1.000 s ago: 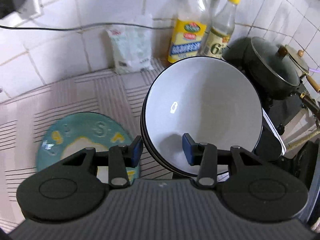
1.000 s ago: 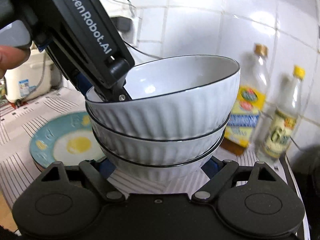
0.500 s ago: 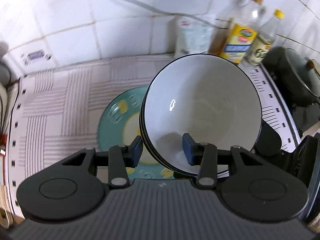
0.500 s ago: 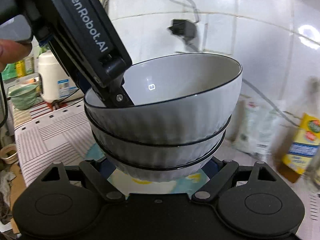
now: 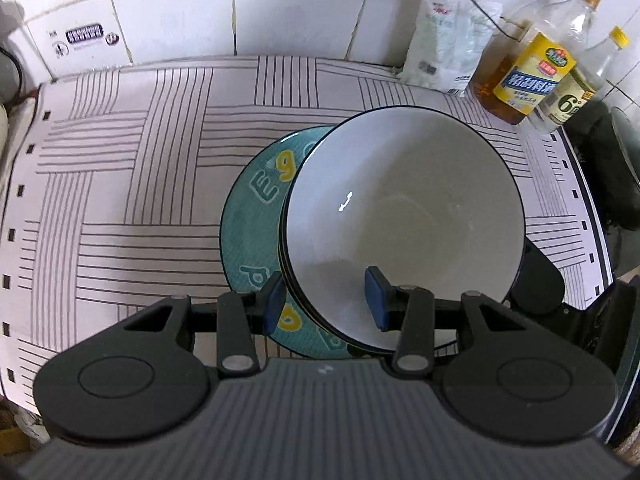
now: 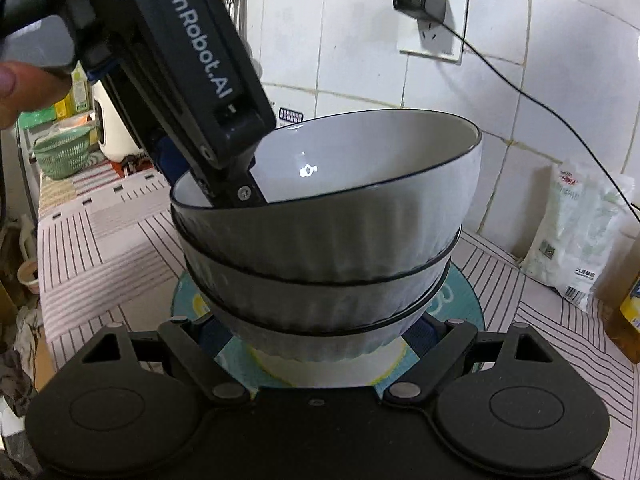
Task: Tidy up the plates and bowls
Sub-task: 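Lower the bowl stack onto the egg plate and open both grippers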
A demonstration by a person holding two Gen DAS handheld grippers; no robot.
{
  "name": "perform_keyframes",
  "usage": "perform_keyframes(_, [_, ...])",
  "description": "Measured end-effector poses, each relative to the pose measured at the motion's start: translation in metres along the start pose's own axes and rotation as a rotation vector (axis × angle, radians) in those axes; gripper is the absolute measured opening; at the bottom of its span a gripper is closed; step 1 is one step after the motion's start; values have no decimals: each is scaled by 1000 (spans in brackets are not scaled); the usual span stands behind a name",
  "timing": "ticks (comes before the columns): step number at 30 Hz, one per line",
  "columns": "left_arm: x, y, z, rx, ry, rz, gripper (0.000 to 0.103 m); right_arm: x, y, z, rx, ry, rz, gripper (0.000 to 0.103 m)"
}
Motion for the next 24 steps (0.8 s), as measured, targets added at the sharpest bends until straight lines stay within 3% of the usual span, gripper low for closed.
perform_keyframes(6, [3, -2, 14, 4, 23, -11, 41, 11, -2, 7, -20, 31, -19, 90])
perform_keyframes(24, [-4, -1, 20, -44, -15, -50, 41, 9, -9, 22, -17, 105, 79, 91])
Point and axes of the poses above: each gripper's, at about its wrist camera, not at the fingertips, and z roughly the way its jaws point, y to its left, x to its underside, the point moved 9 cm from there along z, roughly the way its jaws point, and after that the axes turned 13 degrees about -y, right-handed, at the moved point
